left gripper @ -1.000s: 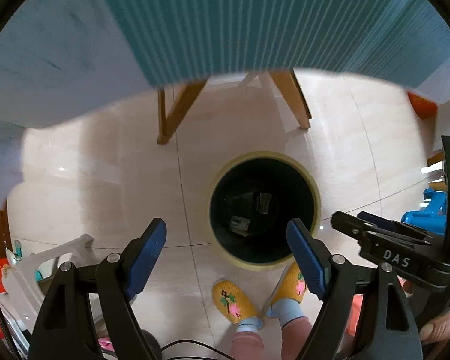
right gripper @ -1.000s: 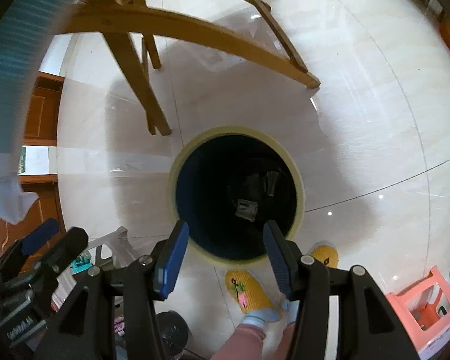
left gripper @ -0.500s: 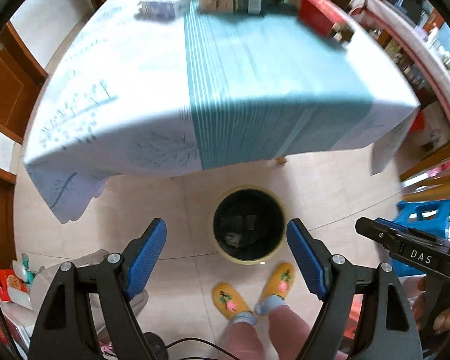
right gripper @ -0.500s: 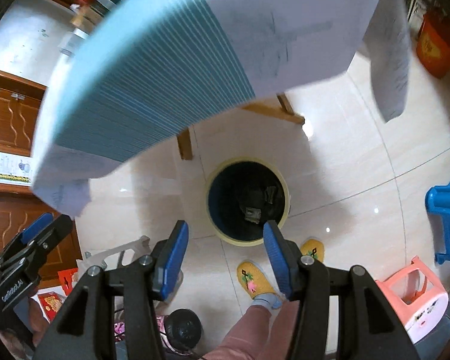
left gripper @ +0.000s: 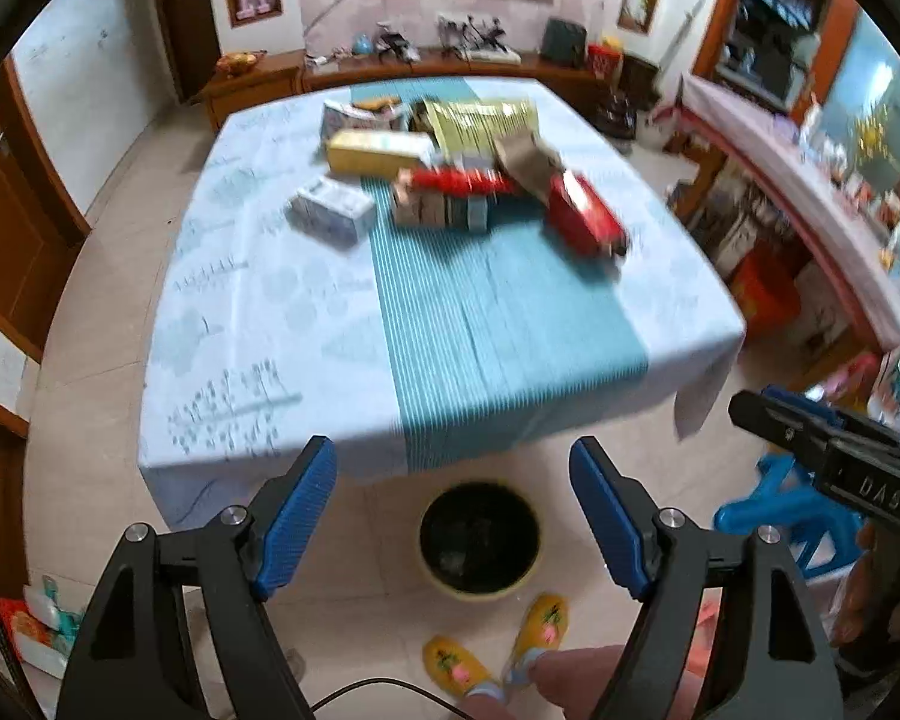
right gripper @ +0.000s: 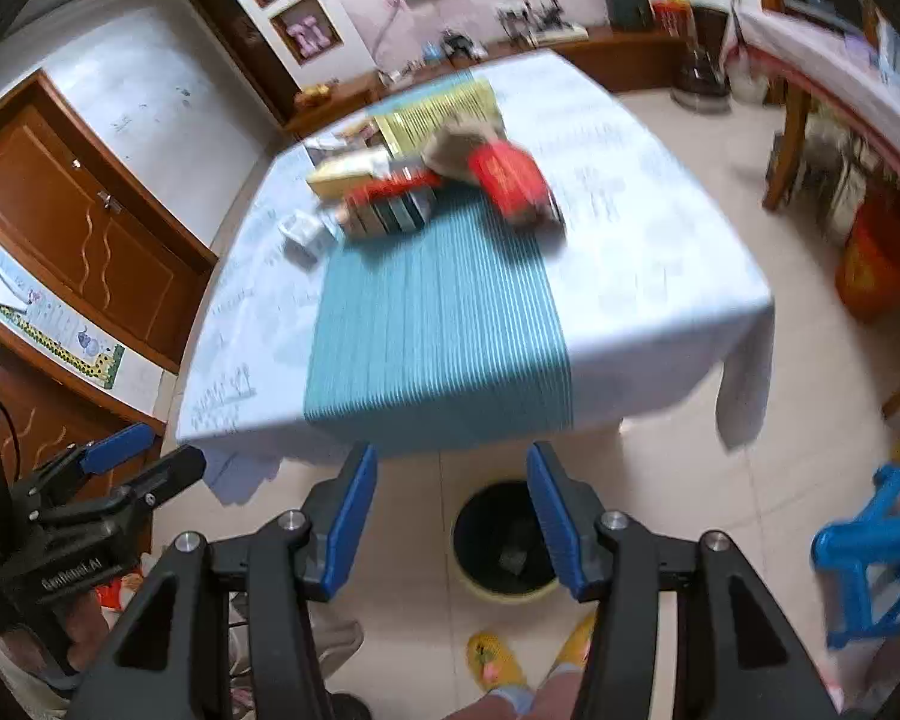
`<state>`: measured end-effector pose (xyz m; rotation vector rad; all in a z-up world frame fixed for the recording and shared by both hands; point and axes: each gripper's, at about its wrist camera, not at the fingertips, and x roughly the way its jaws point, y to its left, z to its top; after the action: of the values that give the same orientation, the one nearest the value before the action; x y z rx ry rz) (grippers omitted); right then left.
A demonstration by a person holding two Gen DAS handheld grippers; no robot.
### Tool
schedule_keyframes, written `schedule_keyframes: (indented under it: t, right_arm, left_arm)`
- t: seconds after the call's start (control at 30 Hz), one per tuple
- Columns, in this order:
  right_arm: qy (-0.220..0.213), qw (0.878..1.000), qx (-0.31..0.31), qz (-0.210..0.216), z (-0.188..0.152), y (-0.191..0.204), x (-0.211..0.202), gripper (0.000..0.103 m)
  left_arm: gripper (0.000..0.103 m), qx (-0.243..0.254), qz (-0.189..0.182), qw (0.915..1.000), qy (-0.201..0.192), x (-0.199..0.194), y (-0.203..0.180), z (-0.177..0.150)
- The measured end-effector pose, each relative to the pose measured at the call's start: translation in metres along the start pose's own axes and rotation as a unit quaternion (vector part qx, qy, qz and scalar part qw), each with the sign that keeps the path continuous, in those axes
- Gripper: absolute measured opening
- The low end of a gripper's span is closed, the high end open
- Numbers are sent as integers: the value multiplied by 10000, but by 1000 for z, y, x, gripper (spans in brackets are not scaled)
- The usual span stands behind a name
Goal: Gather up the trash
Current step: 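Move both tools back over the table toward the remaining trash, then grasp the red box with the right tool while the left tool grasps the red wrapper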
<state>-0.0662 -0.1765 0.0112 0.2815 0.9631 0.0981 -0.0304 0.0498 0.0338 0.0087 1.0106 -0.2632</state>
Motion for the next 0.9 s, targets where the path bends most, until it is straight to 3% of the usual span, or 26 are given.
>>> schedule_keyframes:
  t: [0.07,0.23,0.43,0.63,0.8,0.9]
  right_arm:
    - [-102,9999,-80,-39,17,5,-5,52]
    - [-303,9990,-302,-136,53,12,-7,52]
    - [-155,9986,-455,-228,107,-7,32,52]
    - [439,9975,-538,-104,161,-36,116,52]
    - [1077,9881,-1080,-185,187,-43,185,55]
    - [1207,9832,-1356,163,196,-42,199,58]
  left_arm:
    - [71,-164,-52,9998,-96,-5,6,15]
    - [71,-444,-149,9988,-123,4,16,49]
    - [71,-973,-384,9943,187,53,16,96]
    - [71,-1597,-241,9845,678,123,9,146]
    - [71,-2040,-61,9744,943,168,7,175]
    - [71,-2338,-24,9666,1045,187,9,185]
